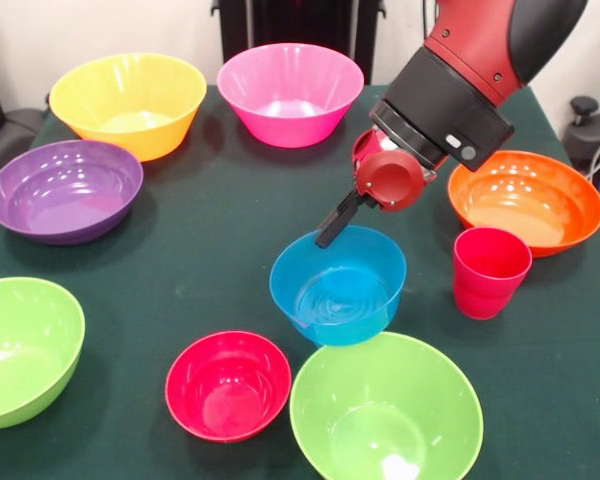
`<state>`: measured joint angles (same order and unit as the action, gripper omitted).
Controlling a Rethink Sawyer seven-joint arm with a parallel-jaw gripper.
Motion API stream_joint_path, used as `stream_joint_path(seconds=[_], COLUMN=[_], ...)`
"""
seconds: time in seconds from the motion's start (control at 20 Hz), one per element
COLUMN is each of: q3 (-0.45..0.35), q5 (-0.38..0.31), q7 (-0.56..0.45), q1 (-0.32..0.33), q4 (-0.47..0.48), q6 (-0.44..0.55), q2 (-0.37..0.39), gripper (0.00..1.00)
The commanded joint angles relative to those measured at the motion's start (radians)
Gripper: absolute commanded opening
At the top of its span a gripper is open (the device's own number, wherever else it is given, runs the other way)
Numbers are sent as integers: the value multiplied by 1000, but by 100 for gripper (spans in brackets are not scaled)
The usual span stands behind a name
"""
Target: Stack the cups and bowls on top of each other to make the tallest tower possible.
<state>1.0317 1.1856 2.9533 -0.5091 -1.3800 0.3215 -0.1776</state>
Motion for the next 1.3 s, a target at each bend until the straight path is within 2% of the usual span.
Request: stream_joint_path(seconds=[0.05,1.0,1.3], q3=[-134,-129,-146], q5=[-78,-99,-99], q7=[206,207,185], q1=[-18,-28,-32], q4=[20,0,-23], q6=[144,200,188], q2=[2,5,15], gripper=[0,0,0])
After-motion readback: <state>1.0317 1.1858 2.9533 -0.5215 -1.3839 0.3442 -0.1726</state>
